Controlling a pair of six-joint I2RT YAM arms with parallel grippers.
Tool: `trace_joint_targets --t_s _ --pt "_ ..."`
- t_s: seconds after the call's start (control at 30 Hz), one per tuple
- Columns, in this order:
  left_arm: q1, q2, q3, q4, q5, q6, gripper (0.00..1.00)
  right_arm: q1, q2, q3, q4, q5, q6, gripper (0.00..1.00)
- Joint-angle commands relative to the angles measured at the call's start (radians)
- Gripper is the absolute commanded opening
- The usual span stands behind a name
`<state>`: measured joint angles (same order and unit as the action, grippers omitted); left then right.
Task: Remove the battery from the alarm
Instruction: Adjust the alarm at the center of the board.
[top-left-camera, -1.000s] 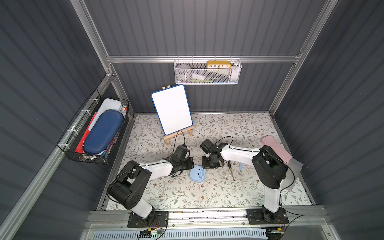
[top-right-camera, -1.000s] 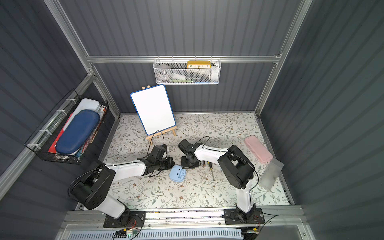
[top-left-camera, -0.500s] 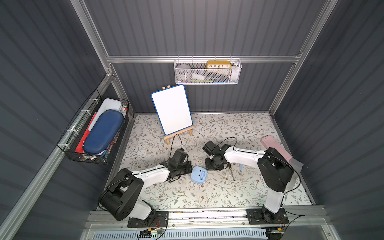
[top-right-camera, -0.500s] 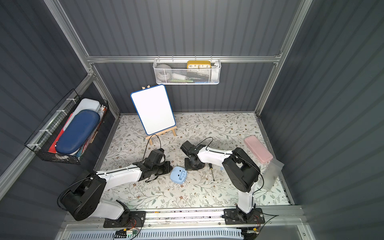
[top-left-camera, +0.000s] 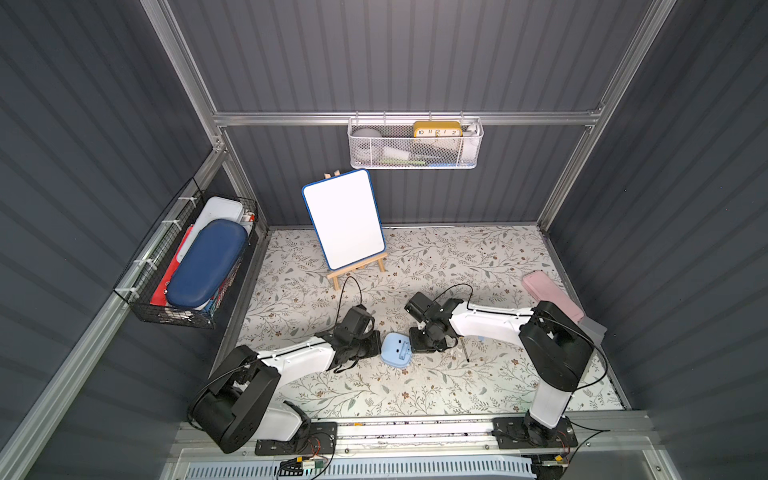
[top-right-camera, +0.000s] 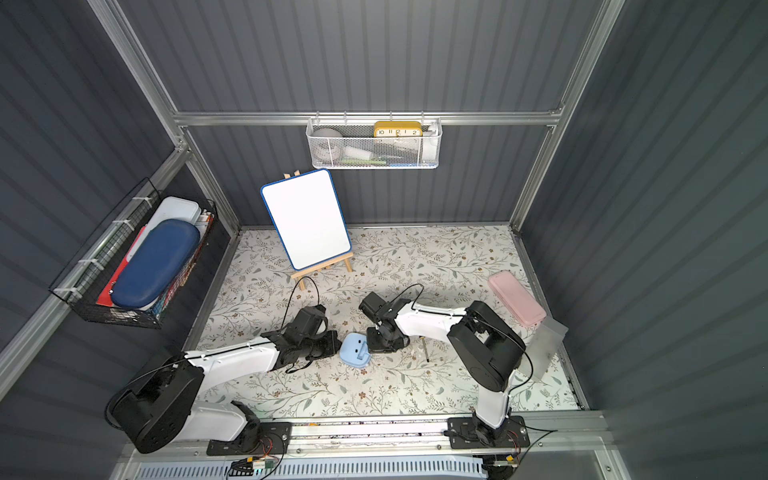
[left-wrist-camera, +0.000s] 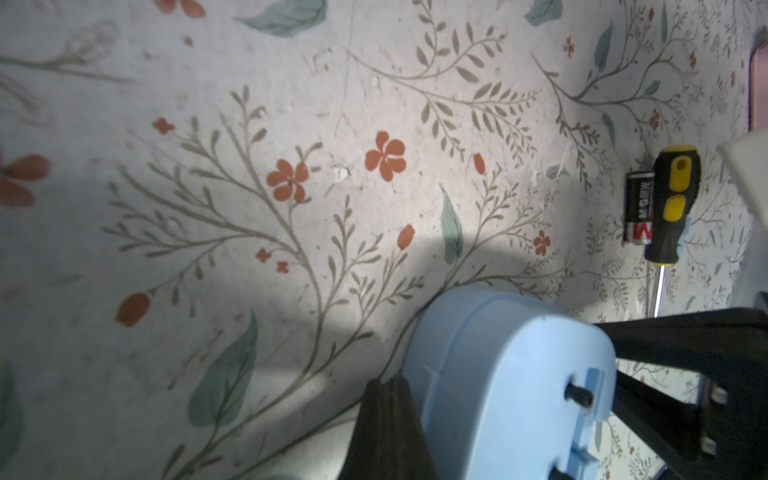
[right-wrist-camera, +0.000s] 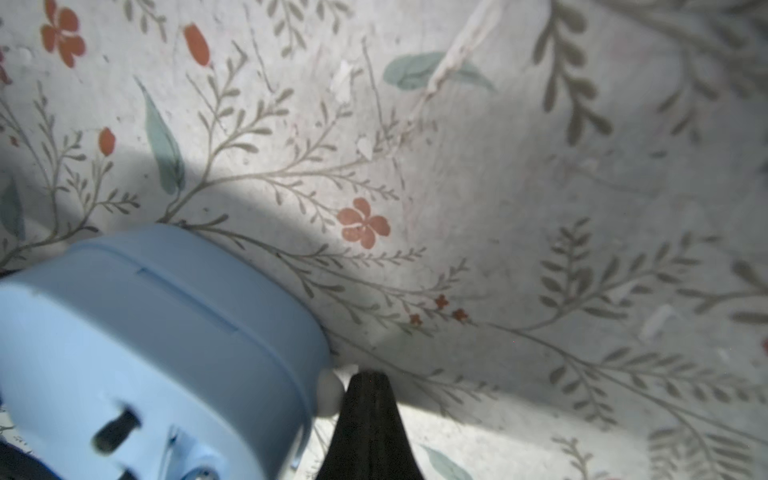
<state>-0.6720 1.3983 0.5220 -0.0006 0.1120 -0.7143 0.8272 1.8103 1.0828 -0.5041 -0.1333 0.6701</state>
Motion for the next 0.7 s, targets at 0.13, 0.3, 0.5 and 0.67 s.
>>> trace_joint_targets --t_s 0.13,0.3,0.5,0.67 --pt "-0.047 -0.052 -0.031 -0.02 0.028 -0.056 0.0 0.008 0.014 0.009 -0.012 -0.016 0.034 0.0" --pt "-0.049 -0.088 -0.042 -0.057 -0.029 -0.09 0.0 0.007 0.019 0.04 -0.057 0.037 0.02 0.0" --pt "-0.047 -0.107 -0.016 -0.151 -0.077 -0.109 0.0 -0.012 -0.07 0.001 -0.139 0.175 -0.003 0.0" --pt "-0.035 -0.116 0.05 -0.187 -0.116 -0.076 0.0 -0.144 -0.268 -0.098 -0.172 0.307 0.002 0.09"
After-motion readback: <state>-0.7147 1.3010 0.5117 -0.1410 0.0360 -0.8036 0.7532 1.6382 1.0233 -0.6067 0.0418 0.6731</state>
